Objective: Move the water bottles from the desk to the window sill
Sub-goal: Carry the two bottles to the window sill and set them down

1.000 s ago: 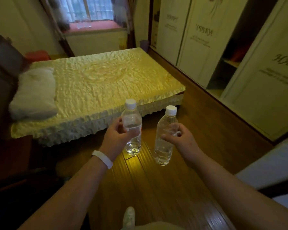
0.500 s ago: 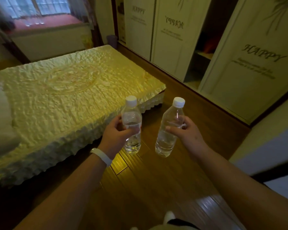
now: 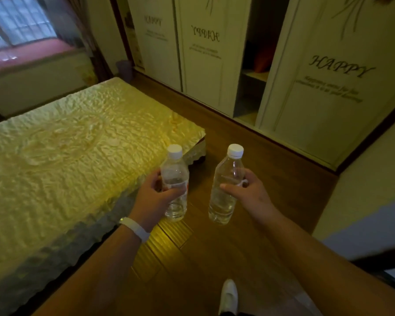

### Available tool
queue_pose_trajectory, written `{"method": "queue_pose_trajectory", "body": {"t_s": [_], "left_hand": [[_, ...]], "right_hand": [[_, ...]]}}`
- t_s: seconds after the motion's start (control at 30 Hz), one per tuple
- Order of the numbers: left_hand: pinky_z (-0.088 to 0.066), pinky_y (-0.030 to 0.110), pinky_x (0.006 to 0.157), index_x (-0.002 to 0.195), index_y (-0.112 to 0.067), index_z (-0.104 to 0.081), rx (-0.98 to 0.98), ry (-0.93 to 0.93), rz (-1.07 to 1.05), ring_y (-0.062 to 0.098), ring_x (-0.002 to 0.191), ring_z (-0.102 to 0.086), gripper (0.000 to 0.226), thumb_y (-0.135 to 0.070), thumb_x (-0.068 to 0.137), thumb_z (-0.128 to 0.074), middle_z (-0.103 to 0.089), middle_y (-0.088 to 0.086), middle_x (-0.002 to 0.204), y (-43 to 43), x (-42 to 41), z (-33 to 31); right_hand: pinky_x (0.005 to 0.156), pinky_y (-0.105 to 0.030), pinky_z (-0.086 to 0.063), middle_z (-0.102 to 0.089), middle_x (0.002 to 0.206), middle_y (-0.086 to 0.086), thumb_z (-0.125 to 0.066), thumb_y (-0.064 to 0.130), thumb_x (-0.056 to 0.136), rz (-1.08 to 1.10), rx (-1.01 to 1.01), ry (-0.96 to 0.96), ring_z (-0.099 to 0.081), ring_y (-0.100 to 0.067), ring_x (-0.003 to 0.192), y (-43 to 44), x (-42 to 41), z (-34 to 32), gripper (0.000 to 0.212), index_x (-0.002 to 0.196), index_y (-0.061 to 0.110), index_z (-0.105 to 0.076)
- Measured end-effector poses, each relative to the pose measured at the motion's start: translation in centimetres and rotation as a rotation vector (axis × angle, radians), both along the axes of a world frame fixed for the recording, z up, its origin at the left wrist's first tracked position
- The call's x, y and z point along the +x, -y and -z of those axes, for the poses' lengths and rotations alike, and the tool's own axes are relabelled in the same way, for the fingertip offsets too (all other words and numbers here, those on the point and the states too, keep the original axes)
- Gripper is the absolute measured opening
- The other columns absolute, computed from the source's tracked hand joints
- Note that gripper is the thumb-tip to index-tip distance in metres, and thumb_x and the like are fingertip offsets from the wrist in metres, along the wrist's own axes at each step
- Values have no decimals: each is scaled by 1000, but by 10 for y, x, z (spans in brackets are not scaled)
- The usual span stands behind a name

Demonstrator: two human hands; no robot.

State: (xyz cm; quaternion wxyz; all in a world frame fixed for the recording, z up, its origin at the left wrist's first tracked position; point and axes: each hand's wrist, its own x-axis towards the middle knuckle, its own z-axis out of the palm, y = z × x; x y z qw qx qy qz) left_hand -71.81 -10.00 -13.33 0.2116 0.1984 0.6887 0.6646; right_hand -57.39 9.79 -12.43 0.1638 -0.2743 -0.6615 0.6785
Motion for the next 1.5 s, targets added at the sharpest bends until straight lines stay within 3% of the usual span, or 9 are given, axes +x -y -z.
{"method": "queue_pose_trajectory", "body": {"t_s": [0.13,0.27,0.47,0.57,0.7,0.93,1.07,1.27,1.5], "left_hand": [[-58,46,81,117,-24,-67,-14,15,18,24,98,-72,63,-32,57,-87,-75,4,108,-78,-29,-8],[-56,53,88,116,-19,-67,-9,-6,63,31,102,-70,55,-20,65,-86,-74,11,110,-134,-56,-13],[-56,25,69,108,-30,-69,-52,-60,70,16,92,-73,51,-31,59,-84,-76,0,101,-196,-100,-20],[-57,29,72,108,-32,-70,-66,-53,91,17,95,-72,51,-32,59,-83,-76,-1,102,-223,-129,-11],[-58,39,78,110,-32,-69,-62,6,117,22,99,-72,52,-29,61,-85,-76,0,105,-266,-175,14],[-59,34,75,115,-28,-66,-56,8,257,17,95,-72,56,-28,62,-84,-76,-1,103,-360,-283,18],[-56,18,67,117,-29,-65,-25,-16,330,8,93,-71,53,-17,69,-84,-75,-8,103,-419,-355,-4],[-56,37,83,118,-34,-65,-4,-46,350,14,99,-71,56,-24,67,-85,-74,-5,107,-479,-419,-8],[-58,32,78,118,-32,-65,-28,-56,344,13,95,-72,53,-17,70,-84,-74,-5,105,-538,-465,-1]], "right_hand": [[59,-12,-51,-69,104,6,-81,18,77,31,17,8,-68,1,83,-80,-19,-6,42,113,24,-61],[67,-18,-51,-70,106,7,-81,20,77,72,12,-4,-69,-6,92,-141,-33,-9,41,111,27,-61],[82,-37,-55,-74,105,1,-80,15,77,156,-49,-39,-70,-17,98,-204,-66,-4,43,115,26,-63],[77,-32,-56,-75,101,5,-79,13,78,153,-69,-31,-72,-13,94,-230,-92,3,41,112,28,-64],[83,-38,-57,-73,109,1,-79,15,78,159,-58,23,-71,-16,99,-265,-137,18,48,121,22,-62],[72,-28,-57,-73,104,8,-83,24,74,259,-21,104,-71,-8,92,-332,-230,20,51,120,29,-60],[65,-20,-55,-74,101,11,-83,24,74,330,14,84,-70,-6,91,-374,-290,4,50,119,30,-61],[68,-19,-51,-71,99,20,-81,30,75,357,71,96,-67,2,90,-418,-345,-4,47,116,36,-60],[70,-22,-49,-68,109,12,-80,26,78,350,60,97,-64,-5,98,-482,-393,2,50,122,31,-58]]}}
